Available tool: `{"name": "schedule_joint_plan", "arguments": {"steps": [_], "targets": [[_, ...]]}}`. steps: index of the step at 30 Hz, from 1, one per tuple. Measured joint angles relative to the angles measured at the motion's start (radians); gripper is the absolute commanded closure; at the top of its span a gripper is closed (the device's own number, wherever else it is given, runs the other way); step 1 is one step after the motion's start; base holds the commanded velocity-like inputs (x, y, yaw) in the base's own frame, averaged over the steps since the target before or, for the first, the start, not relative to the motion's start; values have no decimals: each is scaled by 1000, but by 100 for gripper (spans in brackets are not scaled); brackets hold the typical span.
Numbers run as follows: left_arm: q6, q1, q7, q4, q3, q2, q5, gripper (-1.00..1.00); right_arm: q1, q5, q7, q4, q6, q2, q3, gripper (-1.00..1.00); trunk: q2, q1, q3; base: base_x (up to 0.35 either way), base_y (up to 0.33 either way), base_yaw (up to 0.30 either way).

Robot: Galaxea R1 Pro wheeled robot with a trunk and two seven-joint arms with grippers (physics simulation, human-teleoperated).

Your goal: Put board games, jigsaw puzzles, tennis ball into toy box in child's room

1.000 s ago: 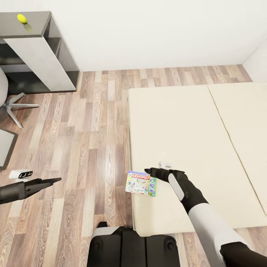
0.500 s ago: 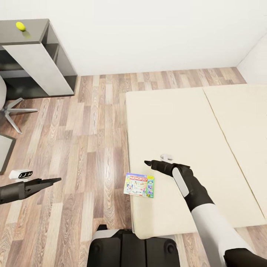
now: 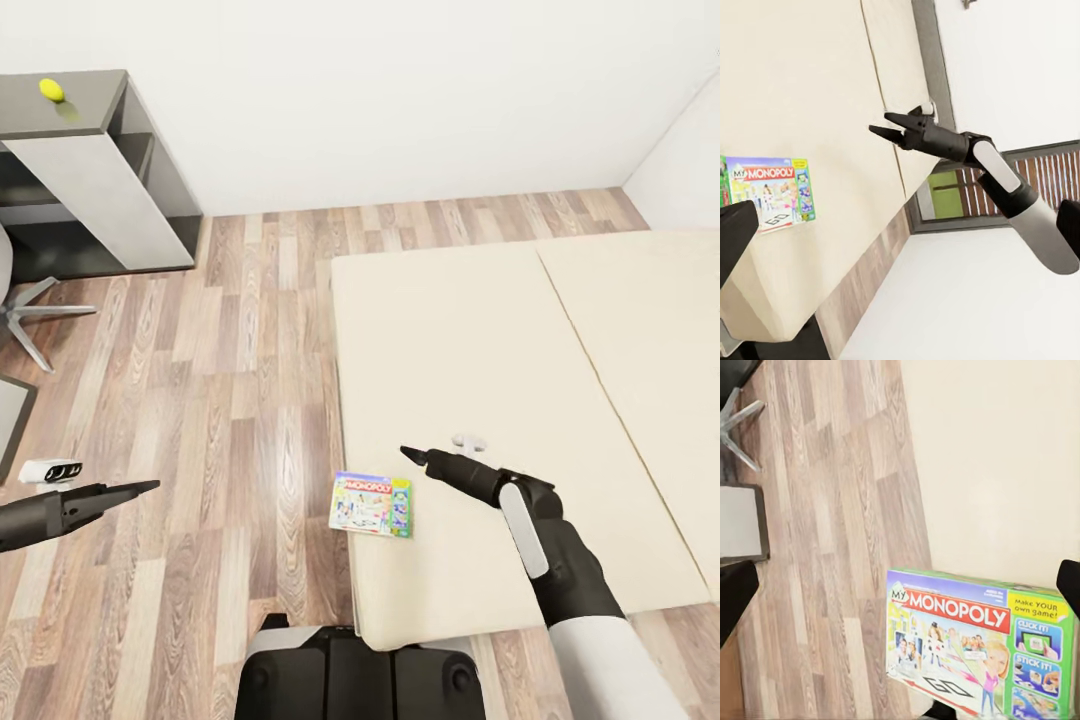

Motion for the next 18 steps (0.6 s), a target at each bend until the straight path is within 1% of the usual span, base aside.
{"name": "schedule_joint_plan", "arguments": {"steps": [6, 11, 12, 13, 14, 18], "targets": [[-2, 0, 0, 23, 39, 8, -3, -100, 101, -3, 155, -63, 8, -1, -77, -100, 0, 0, 9, 0, 0, -27], [-5, 0, 0, 29, 55, 13, -5, -100, 171, -3, 295, -89, 4, -1, -132, -100, 0, 0, 17, 0, 0, -8], [-5, 0, 0, 29, 55, 13, -5, -100, 171, -3, 296, -89, 4, -1, -132, -100, 0, 0, 18, 0, 0, -4], [-5, 0, 0, 30, 58, 14, -5, -100, 195, -2, 343, -94, 2, -1, -146, -100, 0, 0, 19, 0, 0, -3], [-5, 0, 0, 30, 58, 14, -6, -100, 208, -2, 366, -96, 2, -1, -152, -100, 0, 0, 20, 0, 0, -2], [-6, 1, 0, 31, 60, 15, -6, -100, 250, 3, 427, -99, -3, -1, -163, -100, 0, 0, 22, 0, 0, -1]]}}
